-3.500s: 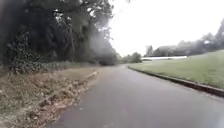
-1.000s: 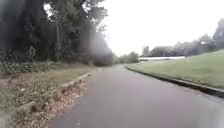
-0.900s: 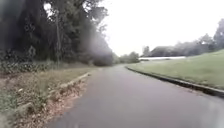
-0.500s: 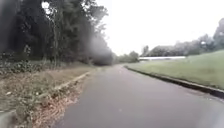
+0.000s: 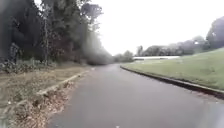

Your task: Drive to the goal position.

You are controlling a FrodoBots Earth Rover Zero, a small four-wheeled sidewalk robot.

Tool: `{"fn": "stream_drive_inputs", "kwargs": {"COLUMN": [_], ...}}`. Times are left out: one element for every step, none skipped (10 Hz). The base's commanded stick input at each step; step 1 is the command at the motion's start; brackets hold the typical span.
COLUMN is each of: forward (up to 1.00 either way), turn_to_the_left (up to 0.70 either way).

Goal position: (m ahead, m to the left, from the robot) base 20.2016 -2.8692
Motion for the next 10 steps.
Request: {"fn": "stream_drive_inputs", "kwargs": {"forward": [0.7, 0.7, 0.7, 0.7, 0.7, 0.7, 0.7, 0.7, 0.7, 0.7], "turn_to_the_left": [0.0, 0.0, 0.0, 0.0, 0.0, 0.0, 0.0, 0.0, 0.0, 0.0]}}
